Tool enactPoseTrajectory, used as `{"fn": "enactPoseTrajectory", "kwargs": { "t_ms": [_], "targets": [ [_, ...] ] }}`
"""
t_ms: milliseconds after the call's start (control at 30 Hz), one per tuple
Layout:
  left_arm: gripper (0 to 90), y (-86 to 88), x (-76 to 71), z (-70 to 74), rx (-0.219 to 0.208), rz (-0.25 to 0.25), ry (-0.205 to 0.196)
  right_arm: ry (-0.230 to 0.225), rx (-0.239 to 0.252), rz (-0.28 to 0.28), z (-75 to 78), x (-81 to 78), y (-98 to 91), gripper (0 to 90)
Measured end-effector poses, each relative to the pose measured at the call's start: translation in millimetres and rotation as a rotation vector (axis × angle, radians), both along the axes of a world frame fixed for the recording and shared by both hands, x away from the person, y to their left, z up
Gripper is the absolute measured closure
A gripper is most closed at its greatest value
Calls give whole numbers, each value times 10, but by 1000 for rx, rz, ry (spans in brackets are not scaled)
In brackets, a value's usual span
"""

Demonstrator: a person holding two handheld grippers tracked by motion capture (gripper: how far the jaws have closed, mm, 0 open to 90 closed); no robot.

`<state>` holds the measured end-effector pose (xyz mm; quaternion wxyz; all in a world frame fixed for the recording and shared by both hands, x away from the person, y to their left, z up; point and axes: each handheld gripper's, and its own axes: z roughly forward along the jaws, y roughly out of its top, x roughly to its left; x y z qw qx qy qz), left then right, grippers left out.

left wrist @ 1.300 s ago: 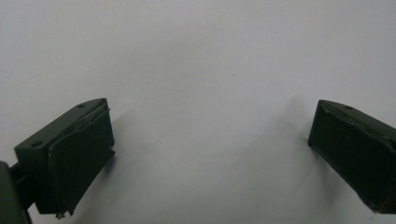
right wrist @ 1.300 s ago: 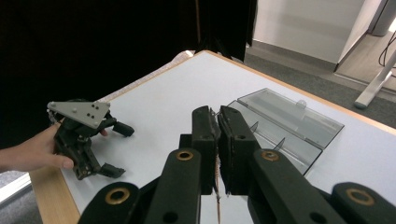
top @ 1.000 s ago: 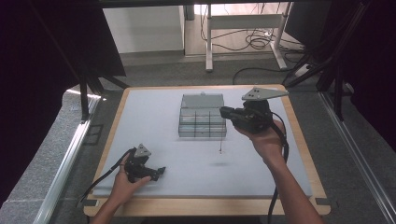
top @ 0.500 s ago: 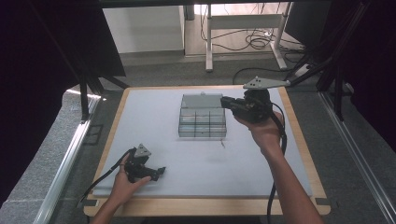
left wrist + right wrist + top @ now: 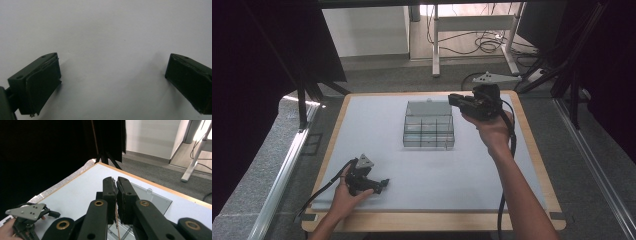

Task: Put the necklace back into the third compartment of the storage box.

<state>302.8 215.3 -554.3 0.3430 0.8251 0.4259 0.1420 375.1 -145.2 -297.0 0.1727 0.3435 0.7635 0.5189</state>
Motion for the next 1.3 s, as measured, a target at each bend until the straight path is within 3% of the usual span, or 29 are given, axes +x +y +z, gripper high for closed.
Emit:
{"fn": "enactPoseTrajectory", "kwargs": {
  "t_ms": [600, 1300],
  "targets": [
    [0, 0, 0, -1, 0, 0, -1, -2, -1, -43, 65, 193, 102, 834],
    [0, 0, 2, -1, -1, 1, -2, 37, 5, -97, -147, 578, 133, 834]
  ]
}}
